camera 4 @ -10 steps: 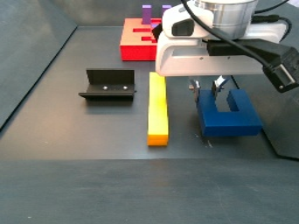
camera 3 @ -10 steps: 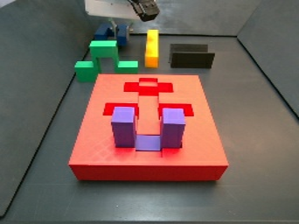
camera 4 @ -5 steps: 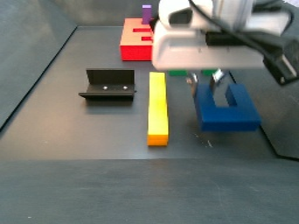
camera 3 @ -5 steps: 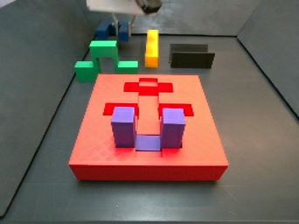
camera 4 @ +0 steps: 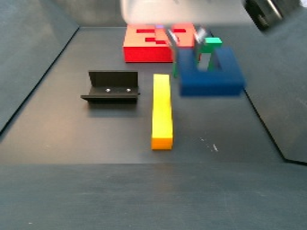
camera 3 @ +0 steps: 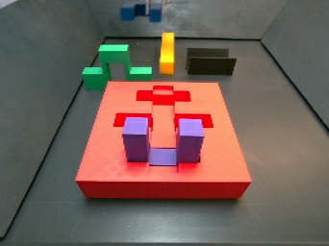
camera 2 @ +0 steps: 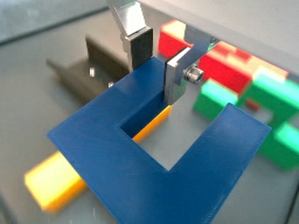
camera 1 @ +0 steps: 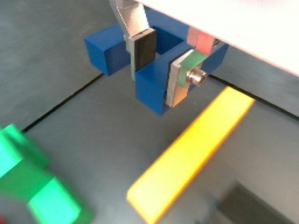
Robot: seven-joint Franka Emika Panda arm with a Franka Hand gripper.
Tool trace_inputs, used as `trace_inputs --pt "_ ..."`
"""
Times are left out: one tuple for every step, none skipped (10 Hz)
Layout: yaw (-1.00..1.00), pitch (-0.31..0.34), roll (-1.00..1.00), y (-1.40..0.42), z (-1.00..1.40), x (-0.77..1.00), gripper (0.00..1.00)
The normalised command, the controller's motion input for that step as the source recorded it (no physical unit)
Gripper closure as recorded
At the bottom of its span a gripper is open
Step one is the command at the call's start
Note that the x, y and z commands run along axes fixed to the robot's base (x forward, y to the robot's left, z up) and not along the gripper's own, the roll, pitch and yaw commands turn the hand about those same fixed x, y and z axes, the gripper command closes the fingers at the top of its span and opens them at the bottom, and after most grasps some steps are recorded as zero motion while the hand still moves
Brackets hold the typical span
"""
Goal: Pick up the blue object. Move up. Place the blue object on the fixture. Regrasp the blue object. Move to above the board. Insert the blue object.
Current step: Place the blue object on the fixture.
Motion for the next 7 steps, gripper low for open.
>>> trace_inputs --pt "0.00 0.089 -0.57 -0.33 0.55 0.81 1.00" --pt "0.00 0.066 -0.83 -0.17 0.43 0.73 1.00" --pt "0.00 0.000 -1.00 -0.02 0.27 0.63 1.00" --pt "0.00 0.000 -1.00 0.00 0.13 0.63 1.00" --pt "0.00 -0.026 -1.00 0.00 0.00 0.53 1.00" --pt "0.04 -0.029 -0.96 0.00 -0.01 0.53 1.00" --pt "0.02 -0.009 -0.93 0.00 -0.09 0.55 1.00"
